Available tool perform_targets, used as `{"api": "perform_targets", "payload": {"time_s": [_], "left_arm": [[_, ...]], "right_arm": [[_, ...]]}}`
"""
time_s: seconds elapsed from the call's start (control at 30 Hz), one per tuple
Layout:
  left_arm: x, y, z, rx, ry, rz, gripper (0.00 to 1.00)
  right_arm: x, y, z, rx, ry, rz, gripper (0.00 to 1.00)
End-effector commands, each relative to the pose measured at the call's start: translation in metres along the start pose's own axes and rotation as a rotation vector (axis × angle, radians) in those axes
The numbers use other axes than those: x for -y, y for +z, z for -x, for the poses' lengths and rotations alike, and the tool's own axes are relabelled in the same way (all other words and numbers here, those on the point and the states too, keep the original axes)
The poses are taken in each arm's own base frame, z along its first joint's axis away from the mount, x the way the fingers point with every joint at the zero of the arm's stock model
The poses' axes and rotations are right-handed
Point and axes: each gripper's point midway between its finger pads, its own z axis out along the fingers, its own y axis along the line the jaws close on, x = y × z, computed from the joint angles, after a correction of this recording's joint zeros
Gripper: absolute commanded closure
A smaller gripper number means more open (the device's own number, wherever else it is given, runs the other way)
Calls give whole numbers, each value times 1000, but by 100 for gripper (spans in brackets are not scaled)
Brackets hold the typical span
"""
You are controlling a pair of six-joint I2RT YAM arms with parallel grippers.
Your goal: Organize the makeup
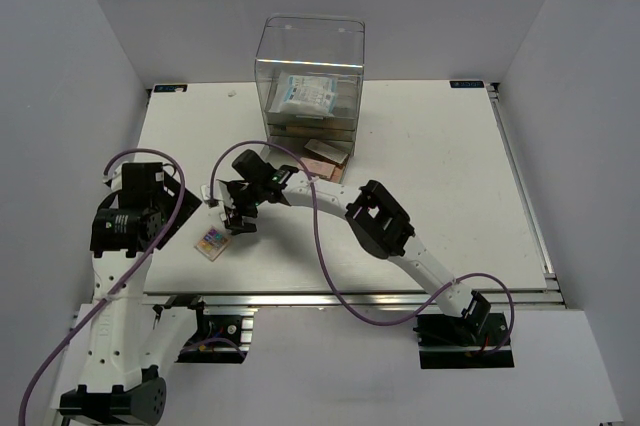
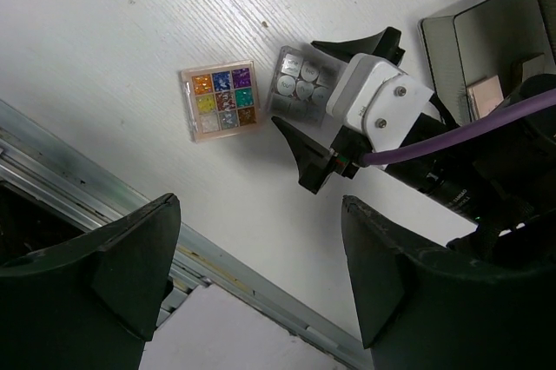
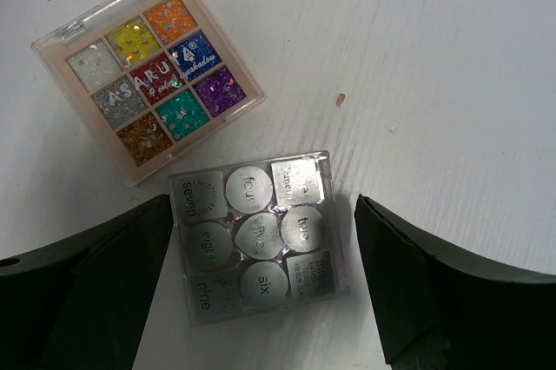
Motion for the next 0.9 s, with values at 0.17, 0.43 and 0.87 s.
{"api": "perform_targets", "payload": {"time_s": [0.17,0.43,0.87], "left_arm": [[2,6,-12,-31,-43,-27,16],[5,8,-22,-59,-94,-62,16],[3,23,-39,-96,-188,-65,16]], "right_arm": [[-7,-7,-54,-185,-92,40,11],[-32,-16,-79,-263,-94,149,12],[-46,-27,-90,-295,-45,170,20]]}}
